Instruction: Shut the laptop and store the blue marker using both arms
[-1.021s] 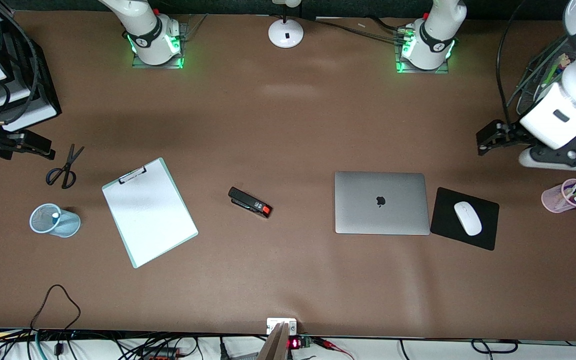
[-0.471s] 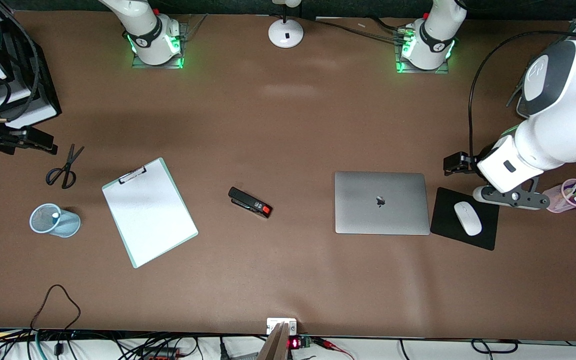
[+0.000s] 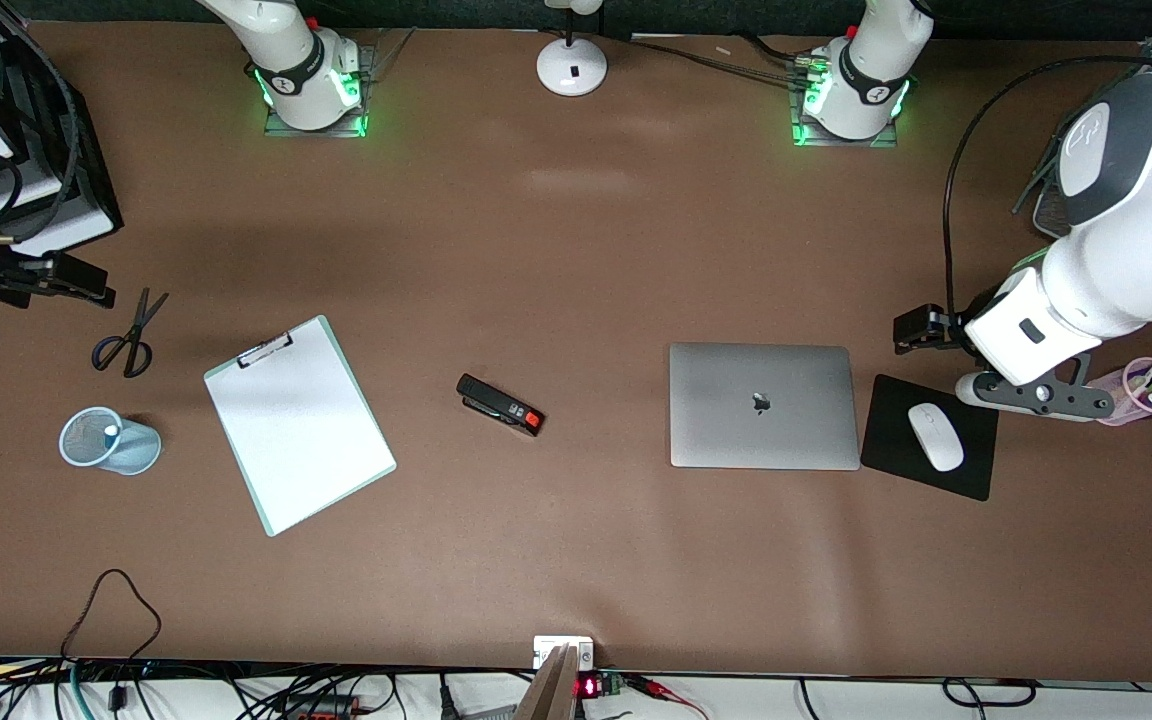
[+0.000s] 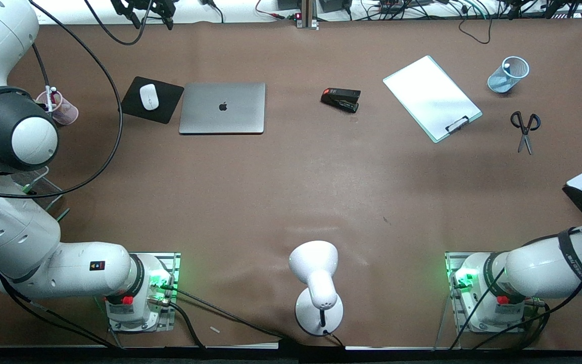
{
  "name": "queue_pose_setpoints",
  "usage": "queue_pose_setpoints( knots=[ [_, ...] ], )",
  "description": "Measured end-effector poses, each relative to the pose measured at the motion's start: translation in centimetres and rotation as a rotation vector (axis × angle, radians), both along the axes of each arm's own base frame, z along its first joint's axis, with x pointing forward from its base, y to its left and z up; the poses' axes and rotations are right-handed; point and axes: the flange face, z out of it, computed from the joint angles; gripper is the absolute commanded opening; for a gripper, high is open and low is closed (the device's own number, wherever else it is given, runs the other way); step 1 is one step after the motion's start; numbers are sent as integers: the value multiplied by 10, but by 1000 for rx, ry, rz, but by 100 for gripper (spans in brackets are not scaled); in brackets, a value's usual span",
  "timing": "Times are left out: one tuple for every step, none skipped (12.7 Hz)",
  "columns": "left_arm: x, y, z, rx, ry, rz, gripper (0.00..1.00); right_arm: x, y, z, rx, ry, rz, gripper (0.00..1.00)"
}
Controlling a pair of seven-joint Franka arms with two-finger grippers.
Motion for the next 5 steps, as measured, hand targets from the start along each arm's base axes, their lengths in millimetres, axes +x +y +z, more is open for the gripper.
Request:
queue_pose_setpoints(
  knots=[
    [0,3,0,8,-2,-2,100,-1,0,2,0,-1,0,100],
    [1,4,0,29,-6,-9,100,-2,0,4,1,-2,0,100],
    [1,4,0,44,-9,-15,100,-3,0,5,1,-2,0,100],
    [1,3,0,50,-10,-21,100,-4,0,6,2,-2,0,100],
    [0,1,0,53,-11,-25,100,-4,0,6,2,-2,0,100]
  ],
)
